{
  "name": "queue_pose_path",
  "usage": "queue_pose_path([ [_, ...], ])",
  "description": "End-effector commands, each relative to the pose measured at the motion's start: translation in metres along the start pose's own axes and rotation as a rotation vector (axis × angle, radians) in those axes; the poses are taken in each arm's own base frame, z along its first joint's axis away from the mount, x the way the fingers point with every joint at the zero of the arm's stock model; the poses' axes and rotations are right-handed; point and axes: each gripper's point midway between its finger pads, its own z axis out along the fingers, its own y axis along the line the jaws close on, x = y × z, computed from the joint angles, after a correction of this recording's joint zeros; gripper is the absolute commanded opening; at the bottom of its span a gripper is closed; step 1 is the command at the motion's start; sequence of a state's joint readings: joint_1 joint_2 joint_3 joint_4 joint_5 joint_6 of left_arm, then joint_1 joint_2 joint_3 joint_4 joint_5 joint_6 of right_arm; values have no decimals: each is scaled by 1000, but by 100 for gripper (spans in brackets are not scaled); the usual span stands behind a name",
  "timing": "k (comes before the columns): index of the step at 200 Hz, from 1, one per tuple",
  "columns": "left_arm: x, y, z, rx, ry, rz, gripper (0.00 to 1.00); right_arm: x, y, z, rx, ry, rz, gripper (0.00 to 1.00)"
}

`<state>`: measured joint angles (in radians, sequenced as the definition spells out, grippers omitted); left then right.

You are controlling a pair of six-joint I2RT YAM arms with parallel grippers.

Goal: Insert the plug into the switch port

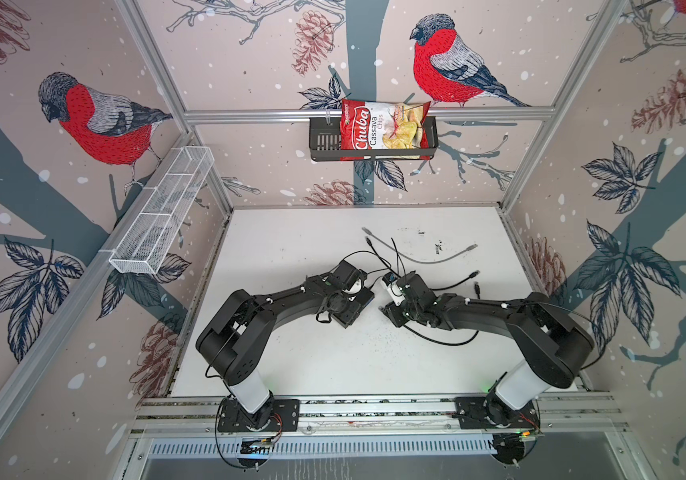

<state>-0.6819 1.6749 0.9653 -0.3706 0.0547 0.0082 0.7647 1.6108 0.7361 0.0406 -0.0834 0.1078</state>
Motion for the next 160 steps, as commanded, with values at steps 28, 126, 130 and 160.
queue_pose_path([
  [28, -10, -1, -3, 11, -39, 3, 0, -11, 5, -11, -13, -13, -45, 43],
  [126, -11, -2, -4, 15, -69, -3, 0, 4, 18, -10, 114, -33, -162, 40],
  [130, -11, -1, -4, 15, -71, -4, 0, 4, 17, -10, 119, -29, -173, 39],
  [160, -11, 0, -5, 14, -81, -12, 0, -12, 23, -14, 130, -26, -282, 40],
])
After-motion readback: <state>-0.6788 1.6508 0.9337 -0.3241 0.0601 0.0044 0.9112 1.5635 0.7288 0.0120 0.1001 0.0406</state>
